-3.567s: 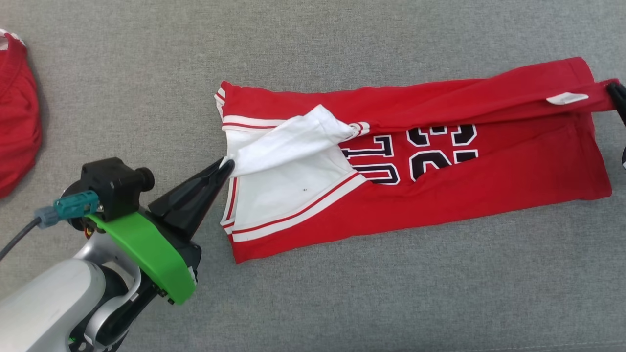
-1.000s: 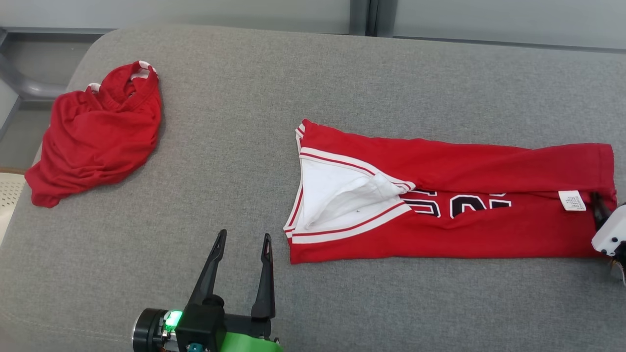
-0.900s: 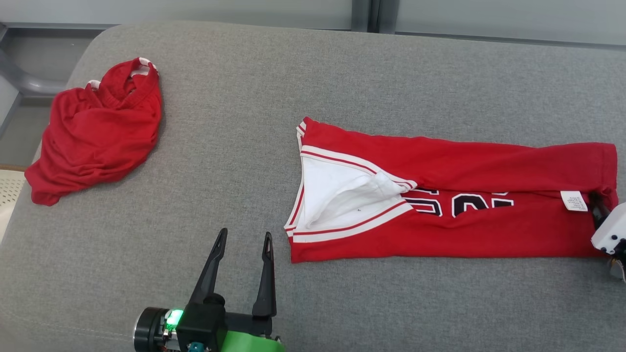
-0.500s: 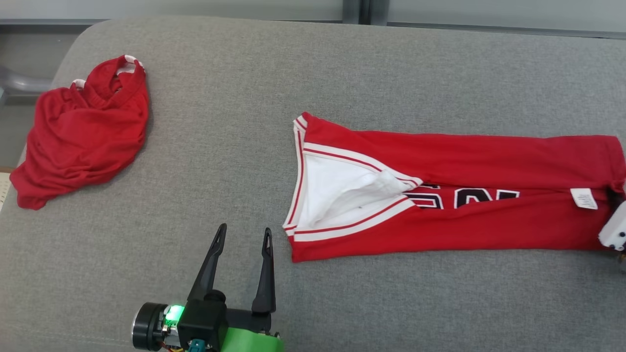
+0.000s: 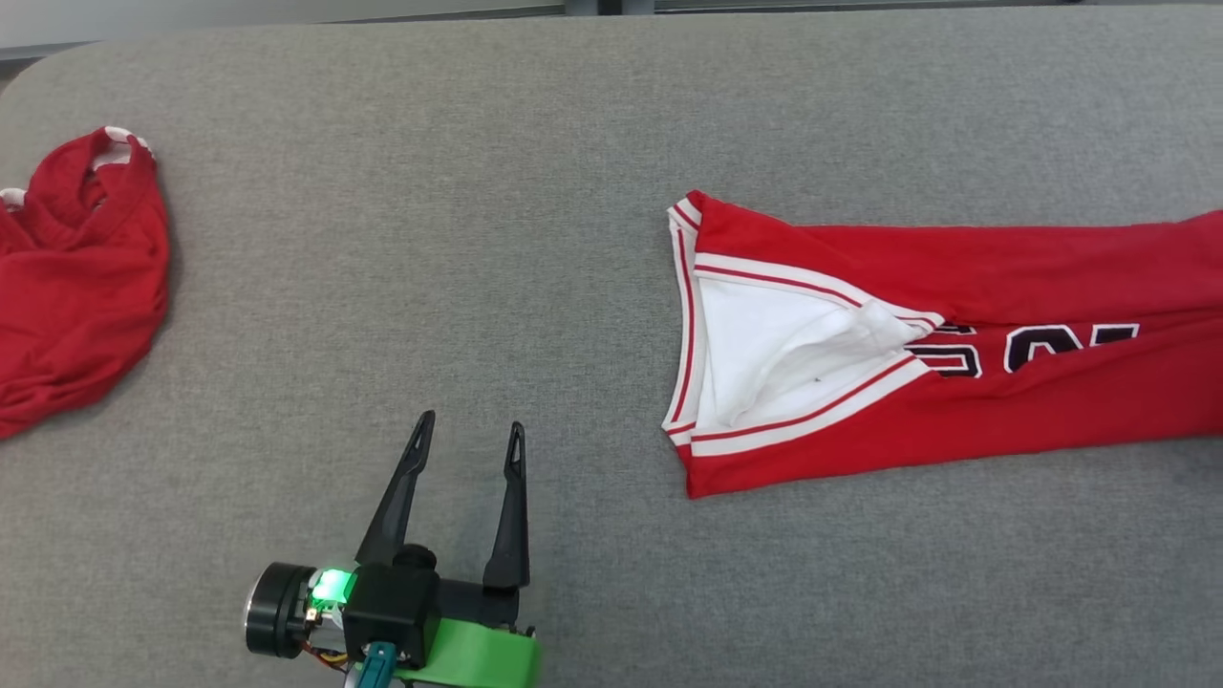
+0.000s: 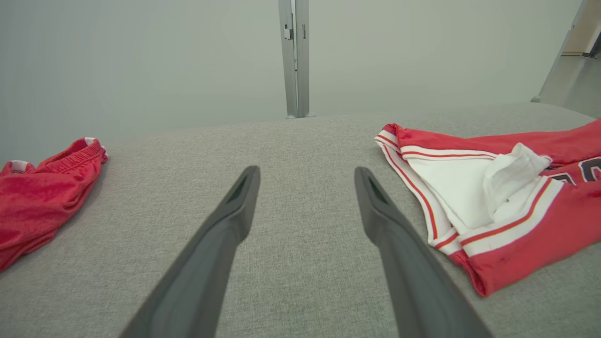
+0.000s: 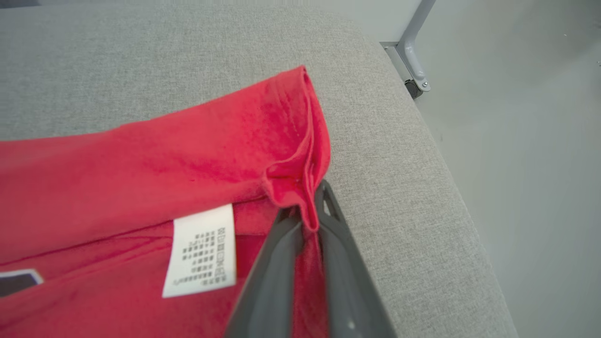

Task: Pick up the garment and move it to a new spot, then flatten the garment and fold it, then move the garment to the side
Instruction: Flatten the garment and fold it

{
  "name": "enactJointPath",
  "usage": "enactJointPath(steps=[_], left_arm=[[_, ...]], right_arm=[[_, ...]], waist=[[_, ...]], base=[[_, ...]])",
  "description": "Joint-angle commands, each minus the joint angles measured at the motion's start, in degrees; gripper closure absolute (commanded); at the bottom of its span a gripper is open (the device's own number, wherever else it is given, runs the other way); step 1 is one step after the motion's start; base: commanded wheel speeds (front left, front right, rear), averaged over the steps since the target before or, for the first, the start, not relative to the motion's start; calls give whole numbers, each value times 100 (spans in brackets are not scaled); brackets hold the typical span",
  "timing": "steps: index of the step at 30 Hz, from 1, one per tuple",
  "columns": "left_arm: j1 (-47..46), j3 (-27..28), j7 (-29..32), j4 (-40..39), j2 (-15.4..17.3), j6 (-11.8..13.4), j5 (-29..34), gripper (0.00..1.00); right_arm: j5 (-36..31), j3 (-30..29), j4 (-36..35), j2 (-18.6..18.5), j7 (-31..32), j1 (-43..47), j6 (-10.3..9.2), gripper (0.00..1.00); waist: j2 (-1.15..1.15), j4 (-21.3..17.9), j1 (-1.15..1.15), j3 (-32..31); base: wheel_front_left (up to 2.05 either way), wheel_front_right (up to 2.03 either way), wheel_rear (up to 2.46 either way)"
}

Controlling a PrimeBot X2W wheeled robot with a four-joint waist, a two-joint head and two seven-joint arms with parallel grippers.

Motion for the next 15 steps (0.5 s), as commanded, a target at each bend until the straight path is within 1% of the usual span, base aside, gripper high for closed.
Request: enactJointPath(steps=[1,6,10,15], left_arm=[[-82,15,-16,32,4,-29,31,0],[-53,16,-16,104,5,-41,2,0],[-6,-36,-17,139,6,-2,-98,0],[91,-55,-17,146,6,39,-175,0]], right_arm=[[-131,24,-105,-68,40,-104,-15,100],[-392,-14,-611,86,237,-219,-14,100],[-404,-161,-1305,262,459,12,-14,100],[-541,-521,-2441,519,906,475,-13,100]], waist=[[0,-206,0,34],[0,-305,0,-82],[0,-270,0,-234],[0,-122,0,-426]], base=[[0,0,0],[0,0,0],[0,0,0],[0,0,0]])
